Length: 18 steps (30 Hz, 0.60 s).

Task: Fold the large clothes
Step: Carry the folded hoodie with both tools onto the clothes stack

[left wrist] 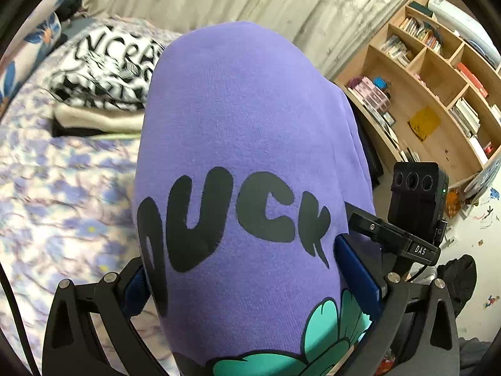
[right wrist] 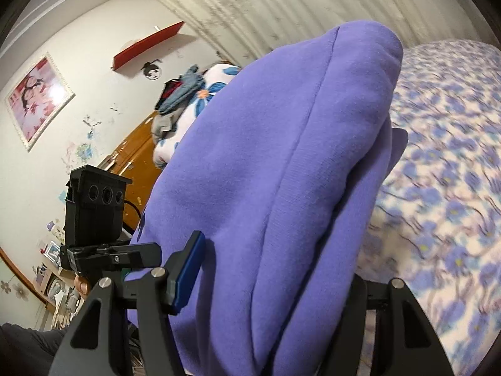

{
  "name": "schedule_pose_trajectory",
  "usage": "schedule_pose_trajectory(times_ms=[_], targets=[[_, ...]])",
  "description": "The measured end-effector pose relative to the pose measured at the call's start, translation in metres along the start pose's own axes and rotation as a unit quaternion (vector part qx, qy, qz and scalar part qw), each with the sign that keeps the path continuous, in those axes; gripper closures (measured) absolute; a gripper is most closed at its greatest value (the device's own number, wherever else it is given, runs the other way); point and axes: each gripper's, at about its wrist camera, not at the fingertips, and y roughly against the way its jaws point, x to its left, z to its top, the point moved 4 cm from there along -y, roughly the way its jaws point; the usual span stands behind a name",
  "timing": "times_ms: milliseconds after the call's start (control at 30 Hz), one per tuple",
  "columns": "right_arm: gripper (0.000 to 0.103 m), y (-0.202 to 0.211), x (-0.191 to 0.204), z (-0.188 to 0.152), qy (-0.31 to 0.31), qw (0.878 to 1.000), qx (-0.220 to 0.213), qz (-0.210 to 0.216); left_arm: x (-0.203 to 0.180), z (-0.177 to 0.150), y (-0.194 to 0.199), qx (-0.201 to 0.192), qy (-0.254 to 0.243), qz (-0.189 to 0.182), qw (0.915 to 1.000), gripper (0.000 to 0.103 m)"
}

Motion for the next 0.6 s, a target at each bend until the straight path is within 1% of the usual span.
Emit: schedule_pose_trajectory(times_ms=[67, 133, 200, 267, 367, 567, 600], targets=[[0.042, -0.015, 0.009, 0.011, 0.005, 1.000, -0.003, 0.006, 0.013, 0.010, 0.013, -0.007, -0.002, 0.006, 1.0000, 0.000], [0.042, -0.026, 0.013, 0.020, 0.007, 1.000, -0.004, 0.009, 0.025, 0.021, 0.018, -0.012, -0.003, 0.011, 0.9999, 0.000], [0.042, -0.037, 0.013, 0.027, 0.004, 1.000, -0.004, 0.012, 0.038, 0.038, 0.021, -0.016, -0.003, 0.015, 0.9998, 0.000], [0.042, -0.054, 0.011, 0.042, 0.003, 1.000, -0.007, 0.012, 0.050, 0.052, 0.018, -0.018, -0.001, 0.015, 0.9997, 0.000], [0.042, -0.077, 0.006, 0.067, 0.005, 1.000, -0.010, 0.010, 0.073, 0.085, 0.013, -0.023, -0.003, 0.012, 0.9997, 0.000], [0.042, -0.131, -0.008, 0.141, 0.014, 1.000, -0.023, 0.008, 0.117, 0.167, -0.002, -0.039, -0.014, 0.015, 0.9990, 0.000], [0.042, -0.136, -0.012, 0.149, 0.015, 1.000, -0.025, 0.009, 0.124, 0.180, -0.004, -0.041, -0.017, 0.017, 0.9989, 0.000]])
